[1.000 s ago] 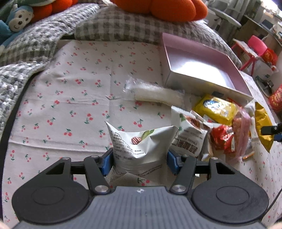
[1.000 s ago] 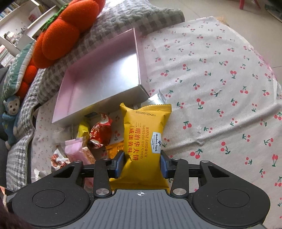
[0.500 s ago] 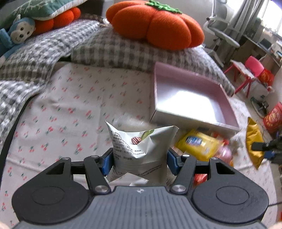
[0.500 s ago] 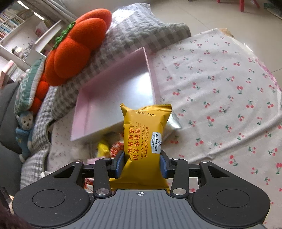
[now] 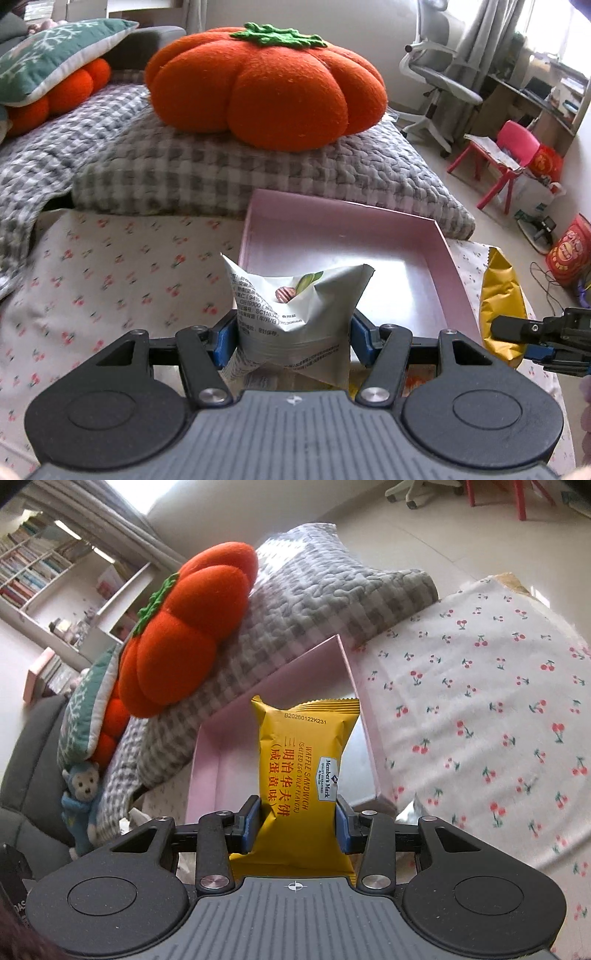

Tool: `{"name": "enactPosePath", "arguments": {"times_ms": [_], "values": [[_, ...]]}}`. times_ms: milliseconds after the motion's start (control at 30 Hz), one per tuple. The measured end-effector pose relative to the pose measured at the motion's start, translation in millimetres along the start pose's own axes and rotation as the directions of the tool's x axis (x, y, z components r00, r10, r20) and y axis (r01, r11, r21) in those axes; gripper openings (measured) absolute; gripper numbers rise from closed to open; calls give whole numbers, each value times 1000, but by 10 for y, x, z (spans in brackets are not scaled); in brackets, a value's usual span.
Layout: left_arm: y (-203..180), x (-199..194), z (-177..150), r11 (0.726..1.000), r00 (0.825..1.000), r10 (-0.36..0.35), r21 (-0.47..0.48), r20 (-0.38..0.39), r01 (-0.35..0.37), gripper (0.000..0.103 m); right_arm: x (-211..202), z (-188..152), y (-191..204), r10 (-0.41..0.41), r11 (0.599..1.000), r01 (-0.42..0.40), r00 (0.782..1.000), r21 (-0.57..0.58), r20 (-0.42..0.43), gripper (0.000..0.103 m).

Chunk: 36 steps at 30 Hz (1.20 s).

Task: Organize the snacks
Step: 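Carry both packets into the pink box and open both tools, then withdraw both tools from the box back toward the snack pile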

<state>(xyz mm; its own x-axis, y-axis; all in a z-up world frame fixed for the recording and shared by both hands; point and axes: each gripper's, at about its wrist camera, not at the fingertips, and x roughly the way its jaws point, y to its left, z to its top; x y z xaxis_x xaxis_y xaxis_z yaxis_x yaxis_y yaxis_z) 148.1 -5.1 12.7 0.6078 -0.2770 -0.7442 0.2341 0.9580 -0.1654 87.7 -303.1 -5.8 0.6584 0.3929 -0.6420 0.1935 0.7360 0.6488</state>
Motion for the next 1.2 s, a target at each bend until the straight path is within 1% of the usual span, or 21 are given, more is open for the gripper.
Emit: {"name": "enactPosePath", "arguments": {"times_ms": [67,133,300,367,467,533,667,800,867,900,933,1033,1200], "values": [[-31,75,24,1000,1000,3,9,8,-3,58,64,55,-21,2,1000,-2,1000,-3,11,40],[-28,156,22,1000,1000,-4,-2,17,4,58,119,93,-11,4,1000,-3,1000,-21,28,40],[0,277,-21,1000,1000,12,-5,18,-12,58,301,140,38,6,998,-3,999,-64,52,40],[18,319,-43,1000,1000,8,-22,13,-8,58,375,148,43,2,997,2,999,-72,55,40],[35,345,-93,999,1000,-3,-41,0,3,58,479,140,89,-28,992,35,998,-119,60,40],[19,356,-109,1000,1000,6,-29,4,-6,58,521,138,123,-45,988,54,997,-148,66,40],[15,347,-129,1000,1000,10,-15,17,-10,59,567,135,150,-52,983,65,996,-172,77,40],[30,346,-134,1000,1000,18,-8,24,-17,67,568,124,167,-52,978,69,995,-195,90,40],[8,325,-132,1000,999,16,5,30,-17,66,546,128,169,-45,980,63,994,-187,100,42],[0,296,-133,1000,1000,7,11,30,-7,69,531,134,165,-38,983,55,994,-178,102,43],[-12,295,-128,1000,999,3,15,32,-3,74,520,143,159,-32,985,48,995,-166,99,47],[-61,218,-121,999,999,-6,34,43,5,82,482,149,154,-27,988,41,995,-146,101,59],[-134,105,-116,998,999,-6,69,40,4,90,405,97,188,-34,988,48,995,-149,94,69]]}}
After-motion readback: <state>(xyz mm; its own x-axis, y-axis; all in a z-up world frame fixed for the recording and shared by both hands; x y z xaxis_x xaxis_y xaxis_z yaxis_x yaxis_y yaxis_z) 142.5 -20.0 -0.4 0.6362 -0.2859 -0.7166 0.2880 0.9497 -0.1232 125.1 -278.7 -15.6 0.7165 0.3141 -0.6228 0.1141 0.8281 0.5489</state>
